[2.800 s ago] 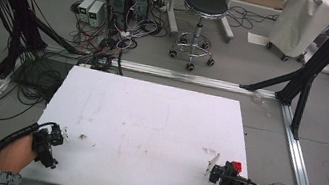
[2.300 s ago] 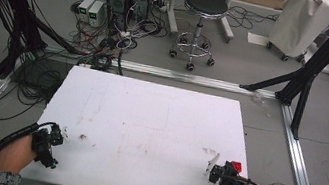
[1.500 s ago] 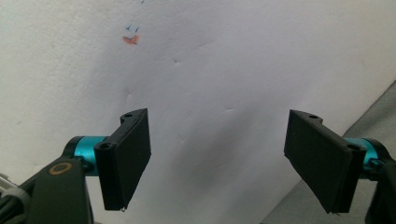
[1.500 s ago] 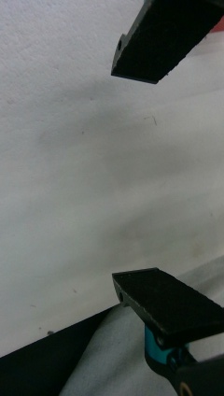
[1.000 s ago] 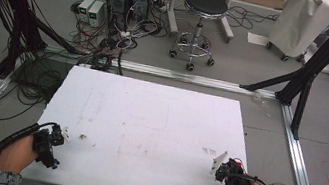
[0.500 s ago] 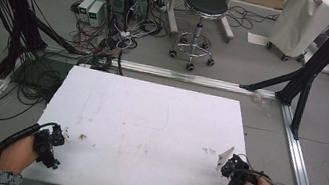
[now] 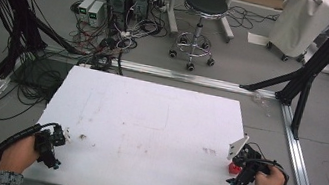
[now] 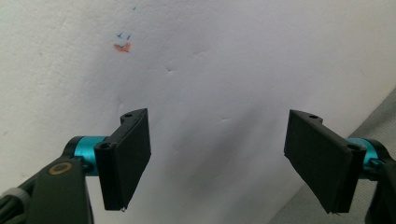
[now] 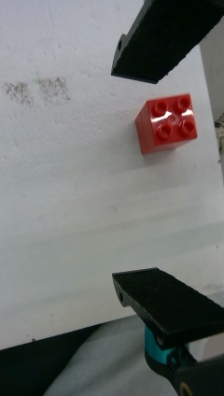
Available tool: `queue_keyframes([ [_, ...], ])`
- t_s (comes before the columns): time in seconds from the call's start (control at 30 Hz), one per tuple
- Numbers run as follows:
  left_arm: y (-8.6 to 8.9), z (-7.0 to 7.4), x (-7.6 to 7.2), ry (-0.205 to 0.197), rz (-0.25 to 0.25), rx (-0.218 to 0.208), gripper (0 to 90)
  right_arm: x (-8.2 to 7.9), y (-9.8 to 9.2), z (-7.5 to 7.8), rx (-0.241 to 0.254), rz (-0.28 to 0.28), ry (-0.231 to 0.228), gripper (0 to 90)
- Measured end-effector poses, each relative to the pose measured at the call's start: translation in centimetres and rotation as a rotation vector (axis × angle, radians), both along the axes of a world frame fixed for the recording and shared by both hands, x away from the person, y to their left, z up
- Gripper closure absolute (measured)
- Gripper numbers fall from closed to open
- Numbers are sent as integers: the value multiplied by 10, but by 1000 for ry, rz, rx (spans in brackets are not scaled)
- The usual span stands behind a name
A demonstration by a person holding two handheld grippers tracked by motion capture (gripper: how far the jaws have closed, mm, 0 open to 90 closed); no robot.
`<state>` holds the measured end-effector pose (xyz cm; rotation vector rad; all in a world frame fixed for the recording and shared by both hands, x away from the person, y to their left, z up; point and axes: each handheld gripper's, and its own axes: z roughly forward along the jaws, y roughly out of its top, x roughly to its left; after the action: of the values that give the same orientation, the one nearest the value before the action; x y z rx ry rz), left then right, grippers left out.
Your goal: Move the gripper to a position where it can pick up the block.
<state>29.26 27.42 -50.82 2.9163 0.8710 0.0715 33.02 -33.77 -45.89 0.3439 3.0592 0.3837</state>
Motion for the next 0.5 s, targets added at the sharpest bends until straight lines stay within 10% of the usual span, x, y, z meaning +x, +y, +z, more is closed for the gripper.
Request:
queue_keyframes([
  [0.5,-2,2,0,-8,1,-7,231,17,-14,7,-59,91,-48,26],
])
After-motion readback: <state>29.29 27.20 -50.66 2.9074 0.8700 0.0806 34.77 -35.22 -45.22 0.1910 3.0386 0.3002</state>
